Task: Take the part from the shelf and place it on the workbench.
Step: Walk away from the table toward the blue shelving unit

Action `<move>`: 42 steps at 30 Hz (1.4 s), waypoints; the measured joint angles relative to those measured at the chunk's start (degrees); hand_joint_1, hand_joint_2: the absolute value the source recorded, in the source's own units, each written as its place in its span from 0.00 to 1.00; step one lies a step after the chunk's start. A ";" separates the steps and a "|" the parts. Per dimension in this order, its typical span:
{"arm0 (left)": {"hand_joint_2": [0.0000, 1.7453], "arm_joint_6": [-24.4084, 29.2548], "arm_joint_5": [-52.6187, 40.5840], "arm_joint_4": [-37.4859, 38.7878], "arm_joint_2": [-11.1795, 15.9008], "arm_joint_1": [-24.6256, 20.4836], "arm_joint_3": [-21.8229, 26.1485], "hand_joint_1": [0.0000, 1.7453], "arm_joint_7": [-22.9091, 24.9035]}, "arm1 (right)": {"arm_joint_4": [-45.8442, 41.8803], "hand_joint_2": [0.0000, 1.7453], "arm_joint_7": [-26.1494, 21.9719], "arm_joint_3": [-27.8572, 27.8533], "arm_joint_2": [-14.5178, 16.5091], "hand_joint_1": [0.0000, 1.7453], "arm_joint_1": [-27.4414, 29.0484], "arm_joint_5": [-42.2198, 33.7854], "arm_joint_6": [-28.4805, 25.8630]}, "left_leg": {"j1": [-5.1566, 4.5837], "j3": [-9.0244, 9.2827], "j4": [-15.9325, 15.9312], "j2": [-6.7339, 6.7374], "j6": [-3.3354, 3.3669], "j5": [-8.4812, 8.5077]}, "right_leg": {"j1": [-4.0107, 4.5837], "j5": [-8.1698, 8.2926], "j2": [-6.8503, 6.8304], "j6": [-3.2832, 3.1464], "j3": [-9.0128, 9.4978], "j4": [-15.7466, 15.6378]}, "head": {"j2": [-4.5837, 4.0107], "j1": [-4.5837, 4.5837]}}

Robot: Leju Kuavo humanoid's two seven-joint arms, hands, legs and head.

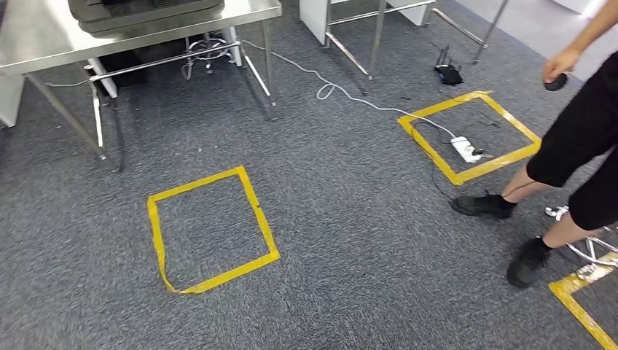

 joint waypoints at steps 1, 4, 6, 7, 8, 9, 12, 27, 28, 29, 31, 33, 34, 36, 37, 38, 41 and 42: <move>0.00 0.02 -0.01 0.02 -0.02 0.03 0.00 0.00 0.01 | 0.00 0.00 0.00 0.00 0.01 0.00 -0.03 0.02 -0.01 | 0.40 1.64 -3.64 -1.60 -0.21 1.51 | 0.01 -0.18 0.80 0.28 -0.25 0.42 | 0.00 -0.04; 0.00 0.16 -0.15 0.09 -0.08 0.07 -0.01 0.00 0.09 | 0.00 0.00 -0.01 0.00 0.00 0.00 -0.12 0.14 -0.02 | 0.69 3.40 -8.32 -4.80 -0.09 2.38 | 0.02 -0.35 2.84 1.43 -1.70 1.41 | 0.00 -0.14; 0.00 0.41 -0.31 0.08 -0.04 0.02 0.00 0.00 0.17 | 0.04 0.00 -0.02 0.00 -0.01 0.00 0.12 0.22 -0.02 | 0.33 3.19 -8.54 -3.47 0.87 2.67 | -0.28 -0.05 3.72 2.18 -2.60 1.30 | 0.00 -0.19; 0.00 0.52 -0.39 0.07 -0.03 -0.03 0.00 0.00 0.20 | 0.07 0.00 -0.02 0.00 -0.01 0.00 0.26 0.27 -0.02 | 0.28 3.15 -8.71 -2.80 1.42 2.87 | -0.25 -0.29 3.02 2.38 -3.14 1.79 | 0.00 -0.05; 0.00 0.60 -0.51 0.05 -0.02 -0.07 0.00 0.00 0.22 | 0.09 0.00 -0.02 0.00 0.00 0.00 0.33 0.32 -0.01 | 0.29 3.08 -8.90 -2.05 1.89 3.06 | -0.20 -1.15 1.68 2.37 -4.14 3.36 | 0.00 0.18; 0.00 0.58 -0.64 0.05 -0.02 -0.11 0.00 0.00 0.25 | 0.10 0.00 -0.03 0.00 0.03 0.00 0.28 0.39 -0.01 | 0.26 2.99 -9.00 -1.24 2.27 3.17 | -0.12 -2.57 -0.02 2.20 -5.55 6.14 | 0.00 0.42; 0.00 0.50 -1.00 0.07 -0.03 0.01 0.00 0.00 0.55 | 0.11 0.00 -0.04 0.02 0.16 0.00 0.00 0.57 0.05 | -0.23 2.71 -9.01 1.41 2.67 3.15 | 0.01 -6.79 -2.77 2.01 -10.55 16.28 | 0.00 0.75; 0.00 4.44 -3.32 0.04 -0.14 0.14 -0.27 0.00 4.71 | 0.15 0.00 0.21 0.66 0.19 0.00 0.04 1.60 0.36 | -0.27 -1.99 4.66 1.19 0.34 -4.67 | 0.01 0.20 -2.65 0.24 -0.55 -0.22 | 0.00 -0.16; 0.00 4.86 -3.54 0.04 -0.13 0.21 -0.36 0.00 5.05 | 0.15 0.00 0.30 0.70 0.22 0.00 0.02 1.67 0.43 | -0.21 -2.68 5.95 0.98 0.23 -4.63 | -0.02 0.19 -1.85 0.25 -0.52 -0.15 | 0.00 -0.18; 0.00 5.23 -3.76 0.04 -0.12 0.24 -0.48 0.00 5.38 | 0.15 0.00 0.39 0.73 0.23 0.00 0.04 1.74 0.50 | -0.07 -2.32 4.93 0.83 0.10 -3.36 | -0.12 0.17 -0.98 0.28 -0.48 -0.05 | 0.00 -0.18; 0.00 5.76 -4.06 0.05 -0.11 0.28 -0.74 0.00 5.73 | 0.15 0.00 0.52 0.76 0.22 0.00 0.03 1.82 0.62 | 0.50 0.56 -1.55 -0.55 -0.32 0.48 | -0.42 -0.07 0.69 0.69 -0.57 0.45 | 0.00 -0.22; 0.00 5.98 -4.15 0.10 -0.16 0.31 -0.92 0.00 5.86 | 0.15 0.00 0.57 0.78 0.17 0.00 -0.07 1.85 0.66 | 0.91 2.77 -6.70 -2.85 -0.48 2.16 | -0.42 -0.46 2.11 1.51 -1.30 1.45 | 0.00 -0.35; 0.00 6.03 -4.17 0.12 -0.18 0.29 -1.01 0.00 5.89 | 0.15 0.00 0.58 0.79 0.15 0.00 -0.05 1.85 0.66 | 0.88 3.04 -7.48 -3.51 -0.31 2.06 | -0.36 -0.49 2.70 1.92 -1.76 1.68 | 0.00 -0.42; 0.00 6.10 -4.20 0.12 -0.16 0.20 -1.16 0.00 5.93 | 0.16 0.00 0.59 0.80 0.13 0.00 0.21 1.86 0.66 | 0.48 2.88 -7.57 -2.58 0.63 2.10 | -0.50 -0.24 3.68 2.55 -2.52 1.48 | 0.00 -0.48; 0.00 6.13 -4.20 0.11 -0.14 0.13 -1.24 0.00 5.96 | 0.16 0.00 0.58 0.81 0.12 0.00 0.37 1.86 0.66 | 0.37 2.88 -7.67 -2.02 1.12 2.23 | -0.53 -0.31 3.21 2.75 -2.86 1.69 | 0.00 -0.46; 0.00 6.14 -4.22 0.10 -0.14 0.11 -1.31 0.00 6.02 | 0.17 0.00 0.57 0.81 0.12 0.00 0.45 1.87 0.66 | 0.33 2.87 -7.77 -1.42 1.60 2.35 | -0.52 -0.82 2.03 2.80 -3.53 2.74 | 0.00 -0.31; 0.00 5.99 -4.28 0.10 -0.16 0.14 -1.49 0.00 6.27 | 0.17 0.00 0.43 0.83 0.18 0.00 0.11 1.90 0.66 | 0.01 2.63 -7.86 0.78 2.43 2.47 | -0.19 -4.99 -2.26 2.29 -8.46 12.32 | 0.00 0.16; 0.00 5.82 -4.28 0.11 -0.16 0.18 -1.51 0.00 6.31 | 0.17 0.00 0.39 0.83 0.19 0.00 -0.01 1.90 0.66 | -0.17 2.53 -7.85 1.62 2.51 2.46 | -0.17 -6.20 -2.72 2.24 -10.26 15.81 | 0.00 0.19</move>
